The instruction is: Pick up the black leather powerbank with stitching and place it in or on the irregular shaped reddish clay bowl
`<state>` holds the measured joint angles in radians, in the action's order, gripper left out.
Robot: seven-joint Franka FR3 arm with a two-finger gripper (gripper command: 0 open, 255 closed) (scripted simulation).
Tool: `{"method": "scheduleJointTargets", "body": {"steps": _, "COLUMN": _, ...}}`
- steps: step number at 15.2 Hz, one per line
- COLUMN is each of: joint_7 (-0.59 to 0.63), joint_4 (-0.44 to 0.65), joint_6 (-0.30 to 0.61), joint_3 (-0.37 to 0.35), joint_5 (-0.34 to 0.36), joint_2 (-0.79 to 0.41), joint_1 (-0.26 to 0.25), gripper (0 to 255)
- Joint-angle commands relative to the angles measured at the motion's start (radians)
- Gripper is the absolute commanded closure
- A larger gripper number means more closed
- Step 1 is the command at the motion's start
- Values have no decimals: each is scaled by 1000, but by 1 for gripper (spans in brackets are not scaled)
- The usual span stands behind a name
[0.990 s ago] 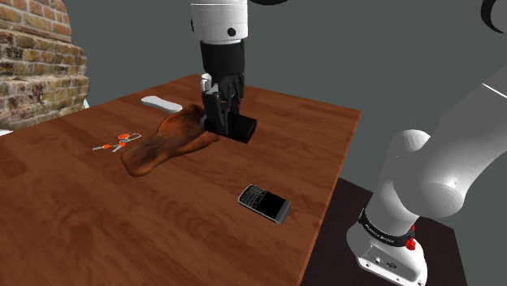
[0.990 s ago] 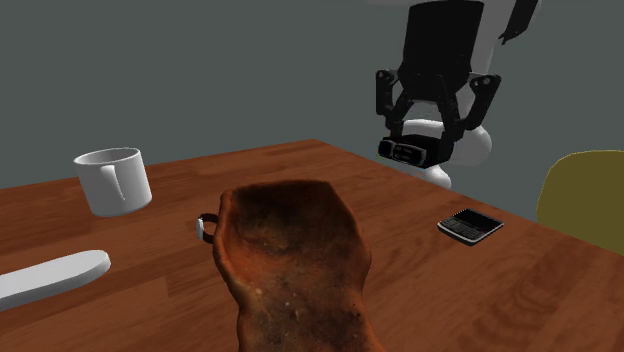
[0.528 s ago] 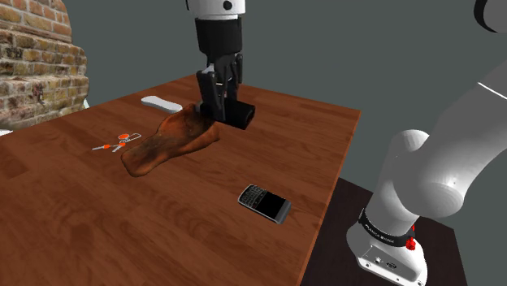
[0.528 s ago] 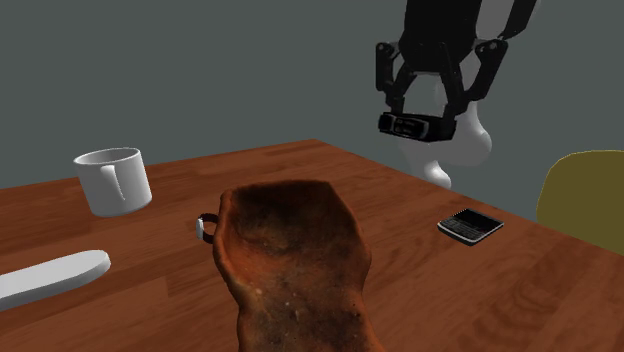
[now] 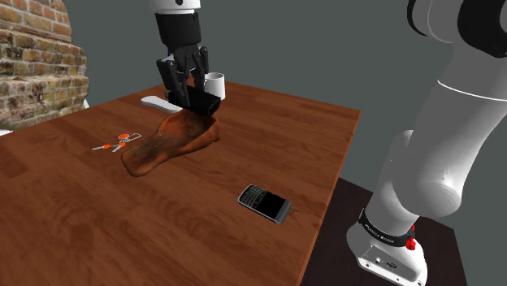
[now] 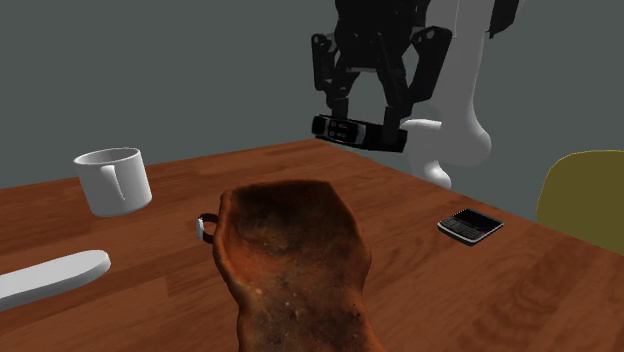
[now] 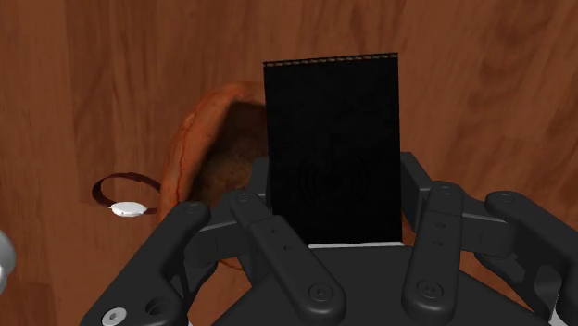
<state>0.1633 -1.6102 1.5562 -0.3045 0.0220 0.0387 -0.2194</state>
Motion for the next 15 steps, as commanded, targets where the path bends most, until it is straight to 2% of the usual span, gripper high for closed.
{"method": "scheduleJointTargets", "body": {"steps": 1, "joint_7": -7, "joint_4": 96, "joint_6": -14, "joint_3": 2, "joint_5": 26, "joint_2": -85, "joint_1": 4, "gripper": 255}}
{"method": "scheduleJointTargets", "body": {"steps": 6, "joint_7": -15, "joint_4": 422, "joint_6": -103, "joint_3": 6, "joint_5": 98, "joint_2": -332, "joint_1": -15, "gripper": 255}}
{"method": "scheduleJointTargets", "body": {"steps": 15, "joint_7": -15, "joint_4": 230, "joint_6": 42, "joint_3": 10, "joint_5": 83, "joint_2": -284, "joint_1": 1, "gripper": 255}}
